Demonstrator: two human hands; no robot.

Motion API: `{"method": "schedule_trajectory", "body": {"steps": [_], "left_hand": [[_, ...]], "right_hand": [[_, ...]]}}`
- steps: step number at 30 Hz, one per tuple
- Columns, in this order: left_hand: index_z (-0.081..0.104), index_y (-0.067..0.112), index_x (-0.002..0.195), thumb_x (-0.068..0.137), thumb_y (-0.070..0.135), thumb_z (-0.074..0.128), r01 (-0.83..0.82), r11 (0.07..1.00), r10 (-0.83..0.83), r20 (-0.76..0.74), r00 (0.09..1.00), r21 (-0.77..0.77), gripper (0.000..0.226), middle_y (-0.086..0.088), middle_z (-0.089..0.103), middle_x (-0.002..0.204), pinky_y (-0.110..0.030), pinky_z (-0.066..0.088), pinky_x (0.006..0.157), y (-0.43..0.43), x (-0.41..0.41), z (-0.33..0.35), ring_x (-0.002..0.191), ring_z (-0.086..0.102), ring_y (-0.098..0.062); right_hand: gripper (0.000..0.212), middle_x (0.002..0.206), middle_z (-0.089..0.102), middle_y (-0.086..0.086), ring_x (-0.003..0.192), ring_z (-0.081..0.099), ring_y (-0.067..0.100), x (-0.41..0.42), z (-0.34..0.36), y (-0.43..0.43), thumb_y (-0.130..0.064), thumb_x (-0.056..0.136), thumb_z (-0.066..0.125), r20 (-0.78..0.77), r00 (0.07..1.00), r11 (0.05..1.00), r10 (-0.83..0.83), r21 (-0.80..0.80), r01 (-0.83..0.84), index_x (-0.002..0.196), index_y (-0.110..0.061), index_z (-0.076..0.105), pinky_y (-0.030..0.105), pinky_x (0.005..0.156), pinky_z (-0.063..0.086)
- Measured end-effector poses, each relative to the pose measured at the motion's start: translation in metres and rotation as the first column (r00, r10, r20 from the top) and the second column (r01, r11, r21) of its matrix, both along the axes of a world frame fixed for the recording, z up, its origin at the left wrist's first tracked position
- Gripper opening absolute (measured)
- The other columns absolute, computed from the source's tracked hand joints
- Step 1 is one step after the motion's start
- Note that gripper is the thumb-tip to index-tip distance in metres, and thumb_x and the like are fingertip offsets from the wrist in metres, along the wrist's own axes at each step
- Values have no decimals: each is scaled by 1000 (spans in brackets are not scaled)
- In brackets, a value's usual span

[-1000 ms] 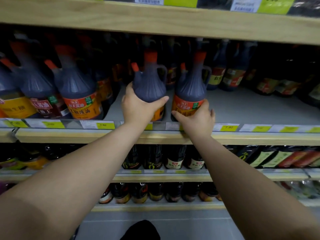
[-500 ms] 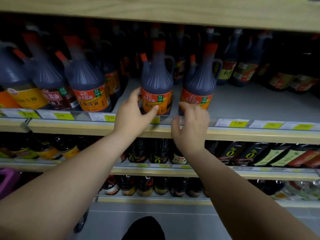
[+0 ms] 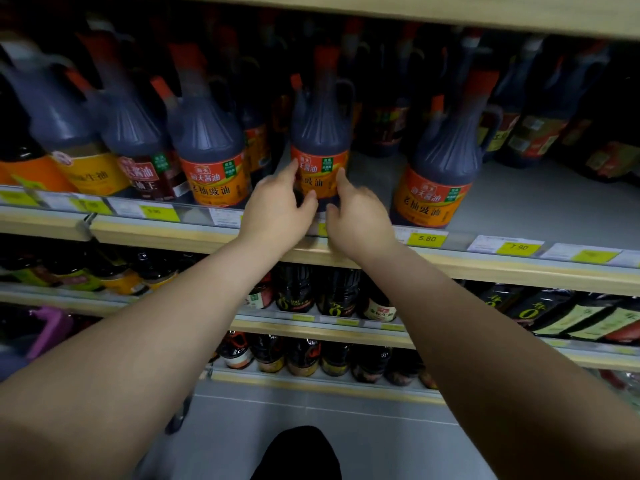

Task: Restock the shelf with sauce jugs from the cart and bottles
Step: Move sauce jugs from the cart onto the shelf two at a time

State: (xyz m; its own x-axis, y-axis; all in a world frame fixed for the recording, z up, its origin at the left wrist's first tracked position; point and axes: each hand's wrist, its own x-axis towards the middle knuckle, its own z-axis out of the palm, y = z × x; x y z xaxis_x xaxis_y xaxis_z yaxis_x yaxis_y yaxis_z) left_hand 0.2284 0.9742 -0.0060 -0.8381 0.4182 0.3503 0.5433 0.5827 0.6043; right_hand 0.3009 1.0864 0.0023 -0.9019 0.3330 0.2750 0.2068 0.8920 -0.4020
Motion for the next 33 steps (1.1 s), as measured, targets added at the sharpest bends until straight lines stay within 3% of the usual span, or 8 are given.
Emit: {"method": "schedule_trajectory", "body": {"steps": [11, 15, 20, 23, 25, 29, 33], "left_hand": [[51, 14, 135, 88, 24, 60, 3, 999, -2, 14, 1000, -33, 50, -7, 62, 126, -31, 42, 98, -36, -15, -1, 121, 53, -23], [51, 14, 135, 88, 25, 59, 23, 998, -19, 60, 998, -61, 49, -7, 63, 125, -32, 43, 98, -36, -2, 9, 120, 54, -24], [51, 16, 135, 88, 28, 60, 130, 985, -114, 140, 984, -111, 49, -4, 63, 124, -32, 44, 96, -18, 26, 24, 117, 55, -21], [48, 17, 137, 90, 28, 60, 212, 971, -184, 222, 958, -108, 50, -1, 61, 127, -31, 43, 99, 2, 44, 30, 121, 53, -19], [44, 19, 140, 90, 29, 60, 256, 961, -222, 265, 938, -100, 53, -1, 58, 132, -29, 39, 101, 16, 52, 31, 125, 50, -18], [29, 21, 149, 88, 28, 63, 329, 942, -288, 347, 893, -66, 70, -2, 47, 144, -26, 32, 103, 48, 59, 31, 133, 41, -20], [17, 22, 152, 88, 29, 65, 371, 927, -325, 388, 862, -48, 80, -5, 40, 150, -25, 30, 103, 78, 60, 29, 137, 38, -22]], "right_hand": [[77, 143, 46, 11, 126, 48, 27, -51, 8, 2, -12, 92, 51, 182, 978, 958, 101, -284, -46, 155, -21, 8, 38, 103, 43], [59, 141, 51, 9, 127, 48, 26, -29, 15, -4, -12, 92, 53, 90, 993, 938, 79, -345, -43, 147, -19, 35, 33, 103, 42], [35, 124, 63, 7, 117, 54, 22, 38, 12, 3, -17, 91, 57, -76, 983, 904, -170, -409, 125, 125, -10, 60, 30, 97, 44], [22, 105, 66, 4, 99, 58, 17, 74, 13, 21, -16, 91, 58, -123, 902, 775, -413, -568, 277, 112, -12, 64, 24, 81, 42], [24, 105, 64, 6, 94, 57, 15, 83, 16, 34, -20, 92, 58, -98, 835, 647, -541, -683, 339, 114, -12, 60, 22, 78, 42], [45, 130, 54, 5, 114, 52, 14, 80, 30, 61, -31, 97, 54, -40, 762, 421, -647, -851, 313, 138, -14, 45, 22, 92, 40], [44, 125, 57, 4, 117, 54, 21, 64, 38, 80, -41, 99, 45, 63, 746, 213, -663, -940, 268, 133, -16, 51, 36, 100, 44]]}}
